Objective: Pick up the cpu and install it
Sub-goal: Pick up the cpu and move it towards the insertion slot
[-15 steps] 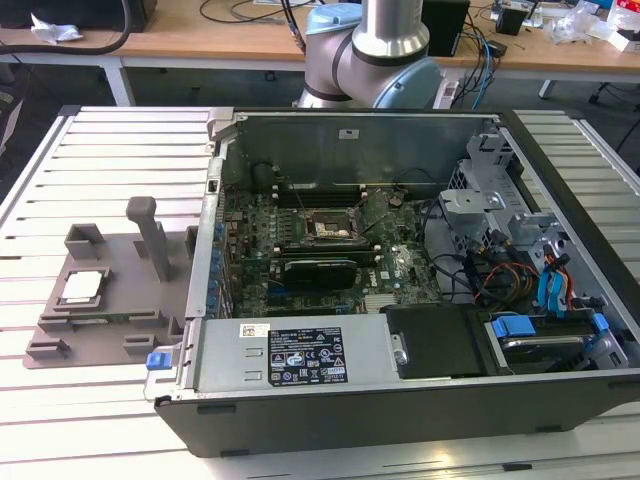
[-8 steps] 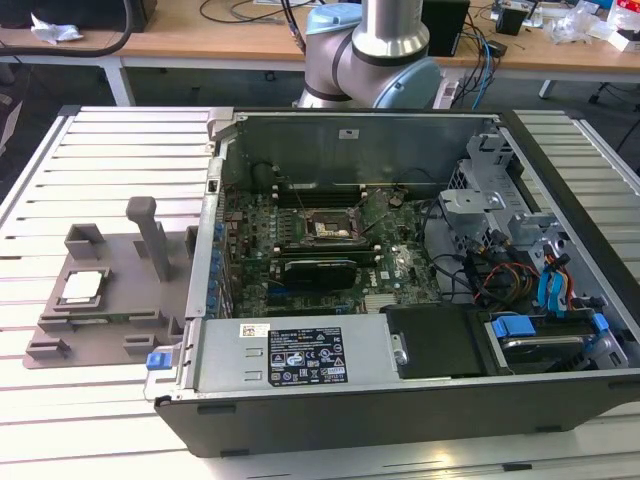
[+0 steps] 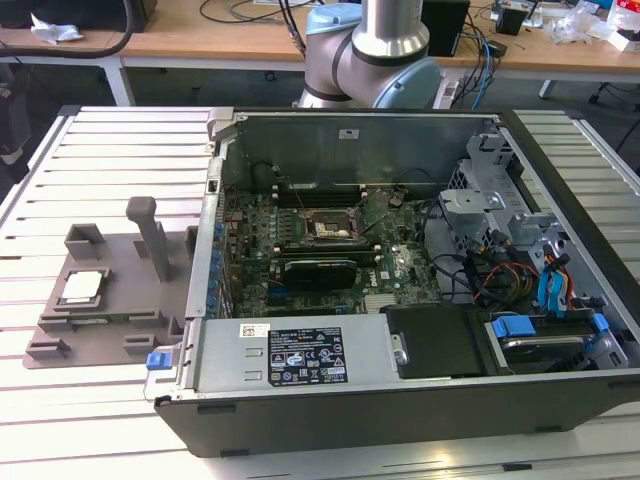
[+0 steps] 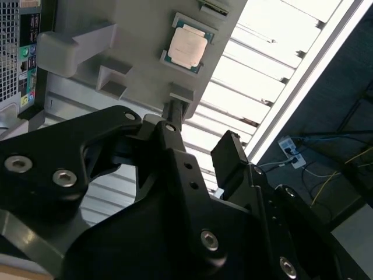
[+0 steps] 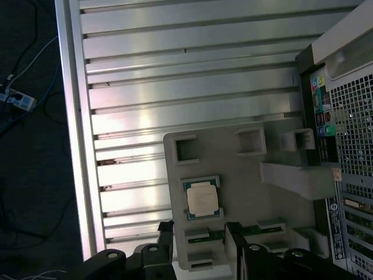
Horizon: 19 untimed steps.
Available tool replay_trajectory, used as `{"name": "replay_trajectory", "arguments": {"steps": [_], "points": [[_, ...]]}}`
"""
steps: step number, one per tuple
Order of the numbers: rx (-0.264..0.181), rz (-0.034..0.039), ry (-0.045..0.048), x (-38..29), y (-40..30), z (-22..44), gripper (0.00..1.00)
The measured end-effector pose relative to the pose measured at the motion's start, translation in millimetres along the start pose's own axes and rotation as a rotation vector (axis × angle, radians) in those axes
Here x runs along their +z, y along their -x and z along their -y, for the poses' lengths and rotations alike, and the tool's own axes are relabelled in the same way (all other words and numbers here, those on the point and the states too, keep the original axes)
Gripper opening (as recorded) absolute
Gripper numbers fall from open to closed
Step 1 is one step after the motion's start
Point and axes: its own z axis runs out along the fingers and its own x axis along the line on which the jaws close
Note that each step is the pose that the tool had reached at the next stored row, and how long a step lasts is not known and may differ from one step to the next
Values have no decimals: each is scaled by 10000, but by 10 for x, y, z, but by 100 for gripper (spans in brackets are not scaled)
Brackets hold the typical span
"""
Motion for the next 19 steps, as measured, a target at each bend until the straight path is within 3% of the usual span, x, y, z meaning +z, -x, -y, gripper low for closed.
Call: {"name": "replay_trajectory", "arguments": {"steps": [8, 19], "points": [[0, -1, -2, 104, -2, 2, 48], [0, 0, -2, 147, -4, 3, 48]]}}
